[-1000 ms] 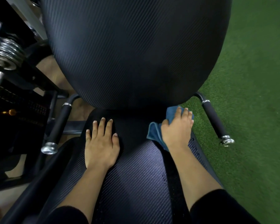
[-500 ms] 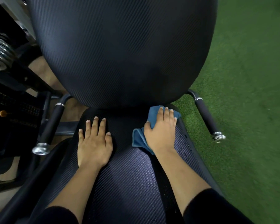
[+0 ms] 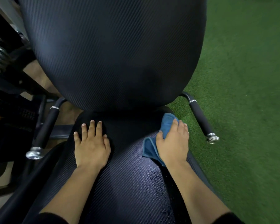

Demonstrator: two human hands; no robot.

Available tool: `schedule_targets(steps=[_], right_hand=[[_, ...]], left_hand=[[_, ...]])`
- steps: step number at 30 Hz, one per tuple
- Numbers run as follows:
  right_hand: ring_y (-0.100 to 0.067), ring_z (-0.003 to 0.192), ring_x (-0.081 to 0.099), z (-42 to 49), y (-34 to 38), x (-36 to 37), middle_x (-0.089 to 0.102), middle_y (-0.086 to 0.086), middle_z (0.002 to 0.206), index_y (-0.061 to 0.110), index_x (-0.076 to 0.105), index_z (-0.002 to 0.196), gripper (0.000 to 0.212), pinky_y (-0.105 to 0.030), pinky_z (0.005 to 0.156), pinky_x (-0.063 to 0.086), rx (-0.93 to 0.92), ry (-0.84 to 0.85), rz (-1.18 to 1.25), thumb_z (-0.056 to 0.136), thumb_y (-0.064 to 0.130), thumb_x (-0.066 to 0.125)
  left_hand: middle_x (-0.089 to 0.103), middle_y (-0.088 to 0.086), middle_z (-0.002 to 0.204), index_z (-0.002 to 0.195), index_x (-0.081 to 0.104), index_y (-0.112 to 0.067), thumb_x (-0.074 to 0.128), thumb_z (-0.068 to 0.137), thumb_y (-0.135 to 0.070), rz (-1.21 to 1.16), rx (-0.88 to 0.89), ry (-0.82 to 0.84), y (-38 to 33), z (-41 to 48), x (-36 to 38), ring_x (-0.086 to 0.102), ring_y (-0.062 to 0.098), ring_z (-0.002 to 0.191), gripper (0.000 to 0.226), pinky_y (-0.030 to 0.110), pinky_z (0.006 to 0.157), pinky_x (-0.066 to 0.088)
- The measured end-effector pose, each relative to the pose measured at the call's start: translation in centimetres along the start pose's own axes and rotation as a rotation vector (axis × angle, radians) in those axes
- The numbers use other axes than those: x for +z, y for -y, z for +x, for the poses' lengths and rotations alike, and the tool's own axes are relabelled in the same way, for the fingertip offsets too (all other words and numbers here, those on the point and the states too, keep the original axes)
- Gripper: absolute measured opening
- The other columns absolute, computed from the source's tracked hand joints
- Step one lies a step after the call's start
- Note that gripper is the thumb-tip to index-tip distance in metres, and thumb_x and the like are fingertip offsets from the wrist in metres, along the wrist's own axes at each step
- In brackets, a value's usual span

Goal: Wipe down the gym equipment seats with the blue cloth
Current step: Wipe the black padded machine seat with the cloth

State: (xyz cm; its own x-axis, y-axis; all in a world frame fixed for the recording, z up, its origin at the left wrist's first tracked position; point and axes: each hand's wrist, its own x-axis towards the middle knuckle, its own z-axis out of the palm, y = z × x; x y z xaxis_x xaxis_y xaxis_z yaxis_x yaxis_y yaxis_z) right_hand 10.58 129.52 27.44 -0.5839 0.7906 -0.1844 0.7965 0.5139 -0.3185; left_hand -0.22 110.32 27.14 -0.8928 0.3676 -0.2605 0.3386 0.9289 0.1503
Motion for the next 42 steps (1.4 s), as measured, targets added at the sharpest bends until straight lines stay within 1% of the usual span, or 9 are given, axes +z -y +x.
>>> schedule_targets(steps=[3, 6, 10, 15, 19, 22, 25, 34, 42], right_hand=[[-0.036, 0.122, 0.044, 3.1, 1.3, 0.3, 0.048, -0.019, 0.132, -0.001, 0.039, 0.136, 0.073, -0.046, 0.104, 0.034, 0.072, -0.004, -0.01, 0.084, 0.048, 0.058], [-0.035, 0.117, 0.046, 3.5, 1.0, 0.1, 0.048, -0.017, 0.131, 0.001, 0.033, 0.141, 0.08, -0.044, 0.097, 0.037, 0.073, 0.002, -0.023, 0.086, 0.055, 0.054], [-0.032, 0.115, 0.047, 0.8, -1.3, -1.1, 0.048, -0.014, 0.131, 0.005, 0.032, 0.14, 0.076, -0.039, 0.092, 0.041, 0.096, 0.013, 0.02, 0.089, 0.059, 0.048], [-0.031, 0.118, 0.048, 2.0, -1.1, -1.3, 0.049, -0.017, 0.132, 0.002, 0.039, 0.132, 0.076, -0.039, 0.097, 0.038, 0.168, 0.092, -0.106, 0.088, 0.063, 0.045], [-0.037, 0.132, 0.036, 5.7, -0.1, -1.7, 0.021, -0.027, 0.152, -0.005, 0.021, 0.145, 0.087, -0.042, 0.105, 0.032, 0.145, 0.187, -0.152, 0.091, 0.06, 0.043], [-0.037, 0.128, 0.04, 6.7, -0.3, -1.4, 0.03, -0.019, 0.148, 0.006, 0.009, 0.15, 0.087, -0.044, 0.099, 0.038, 0.121, 0.234, 0.06, 0.091, 0.055, 0.049], [-0.038, 0.123, 0.043, 6.4, -0.7, -1.2, 0.039, -0.017, 0.141, 0.012, 0.014, 0.15, 0.082, -0.043, 0.093, 0.04, 0.141, 0.248, 0.102, 0.09, 0.057, 0.049], [-0.029, 0.12, 0.045, 0.6, -3.8, -3.4, 0.045, -0.012, 0.134, 0.011, 0.018, 0.149, 0.078, -0.036, 0.095, 0.04, 0.16, 0.244, 0.083, 0.092, 0.059, 0.042], [-0.037, 0.117, 0.051, 6.5, -1.4, -2.0, 0.05, -0.017, 0.131, 0.008, 0.032, 0.139, 0.074, -0.041, 0.09, 0.043, 0.125, 0.249, 0.105, 0.09, 0.062, 0.046]], left_hand=[[0.014, 0.007, 0.159, 0.151, 0.017, -0.018, 0.026, 0.098, -0.04, -0.107, 0.011, 0.014, -2.7, 0.2, -0.1, 0.004, 0.026, 0.147, 0.058, 0.047, 0.118, 0.004], [0.013, 0.009, 0.158, 0.151, 0.017, -0.019, 0.026, 0.098, -0.042, -0.184, 0.018, 0.043, -6.0, 0.2, 0.7, 0.001, 0.026, 0.147, 0.058, 0.047, 0.118, 0.001], [0.004, 0.013, 0.159, 0.152, 0.012, -0.019, 0.02, 0.098, -0.044, -0.081, 0.036, 0.038, -7.9, -0.2, 1.9, -0.005, 0.03, 0.146, 0.06, 0.048, 0.118, -0.001], [-0.001, 0.003, 0.16, 0.152, 0.004, -0.024, 0.013, 0.097, -0.045, -0.044, 0.101, 0.049, -8.2, 0.0, 2.1, -0.01, 0.025, 0.146, 0.059, 0.045, 0.119, -0.003], [-0.003, 0.001, 0.16, 0.152, 0.001, -0.027, 0.002, 0.093, -0.048, -0.027, 0.101, 0.031, -8.2, 0.1, 2.3, -0.011, 0.023, 0.146, 0.062, 0.044, 0.118, -0.005], [-0.002, 0.001, 0.16, 0.152, 0.002, -0.027, 0.002, 0.091, -0.05, -0.011, 0.108, 0.033, -8.1, 0.2, 2.5, -0.01, 0.023, 0.146, 0.065, 0.044, 0.117, -0.004], [-0.001, 0.002, 0.16, 0.152, 0.002, -0.027, 0.011, 0.098, -0.045, -0.002, 0.1, 0.033, -8.0, 0.3, 2.8, -0.009, 0.023, 0.147, 0.057, 0.046, 0.118, -0.002], [0.001, 0.002, 0.16, 0.152, 0.004, -0.028, 0.009, 0.097, -0.045, 0.001, 0.111, 0.041, -8.1, 0.2, 2.8, -0.007, 0.023, 0.147, 0.058, 0.046, 0.118, -0.001], [0.0, 0.002, 0.16, 0.152, 0.002, -0.028, 0.008, 0.095, -0.046, 0.019, 0.114, 0.045, -8.5, 0.6, 2.7, -0.008, 0.023, 0.147, 0.059, 0.046, 0.118, -0.002]])
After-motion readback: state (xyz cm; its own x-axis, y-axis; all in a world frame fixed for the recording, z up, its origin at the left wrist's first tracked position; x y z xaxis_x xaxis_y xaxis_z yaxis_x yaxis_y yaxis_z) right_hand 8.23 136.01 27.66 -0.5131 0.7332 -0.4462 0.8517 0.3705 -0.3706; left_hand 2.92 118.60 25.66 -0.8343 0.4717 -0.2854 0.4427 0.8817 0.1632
